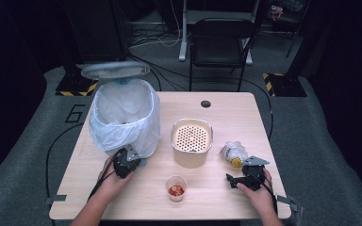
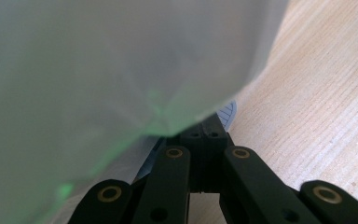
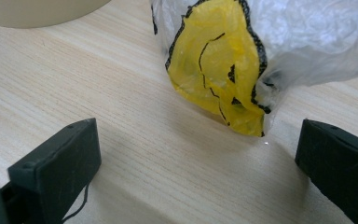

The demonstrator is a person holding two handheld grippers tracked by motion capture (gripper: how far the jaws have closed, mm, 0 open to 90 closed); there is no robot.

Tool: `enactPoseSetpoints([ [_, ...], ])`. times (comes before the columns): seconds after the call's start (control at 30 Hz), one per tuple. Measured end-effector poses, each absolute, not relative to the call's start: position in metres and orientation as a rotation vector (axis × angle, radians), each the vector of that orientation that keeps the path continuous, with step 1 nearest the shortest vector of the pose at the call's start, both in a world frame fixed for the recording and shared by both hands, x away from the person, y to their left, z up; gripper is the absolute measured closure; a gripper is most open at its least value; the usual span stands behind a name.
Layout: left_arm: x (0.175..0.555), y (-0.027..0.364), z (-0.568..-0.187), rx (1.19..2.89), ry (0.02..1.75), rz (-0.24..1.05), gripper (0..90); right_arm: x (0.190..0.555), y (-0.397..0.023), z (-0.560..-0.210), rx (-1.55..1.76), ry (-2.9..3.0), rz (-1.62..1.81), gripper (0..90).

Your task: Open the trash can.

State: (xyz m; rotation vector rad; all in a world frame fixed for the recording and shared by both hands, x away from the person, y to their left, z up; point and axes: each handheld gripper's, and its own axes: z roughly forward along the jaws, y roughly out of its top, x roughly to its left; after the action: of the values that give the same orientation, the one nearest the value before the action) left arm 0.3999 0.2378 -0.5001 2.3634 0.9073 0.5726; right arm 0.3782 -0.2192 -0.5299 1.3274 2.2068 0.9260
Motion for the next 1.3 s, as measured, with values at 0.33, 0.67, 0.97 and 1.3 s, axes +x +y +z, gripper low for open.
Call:
enactPoseSetpoints([
  [0.33,0.4031,0.2412,-0.5008,2.329,0.930,0.529,90.0,0.3782,-0.2192,-0.5299,1.327,2.207,0.926,0.0],
  [0.67,0.4032,0.2414,-0.5009,2.326,0.922,0.526,90.0,0.3784,-0.2199,-0.5298,1.318,2.213,0.926,0.0],
  [0.97,0.4024,0.2409,-0.4998,2.346,0.916,0.524,90.0,0.3772,-0.2201,-0.5291,1.333,2.209,0.925,1.8],
  [1.3,0.4031,0.2413,-0.5009,2.327,0.921,0.528,90.0,0.3740,-0.2264,-0.5225,1.347,2.231,0.920,14.5],
])
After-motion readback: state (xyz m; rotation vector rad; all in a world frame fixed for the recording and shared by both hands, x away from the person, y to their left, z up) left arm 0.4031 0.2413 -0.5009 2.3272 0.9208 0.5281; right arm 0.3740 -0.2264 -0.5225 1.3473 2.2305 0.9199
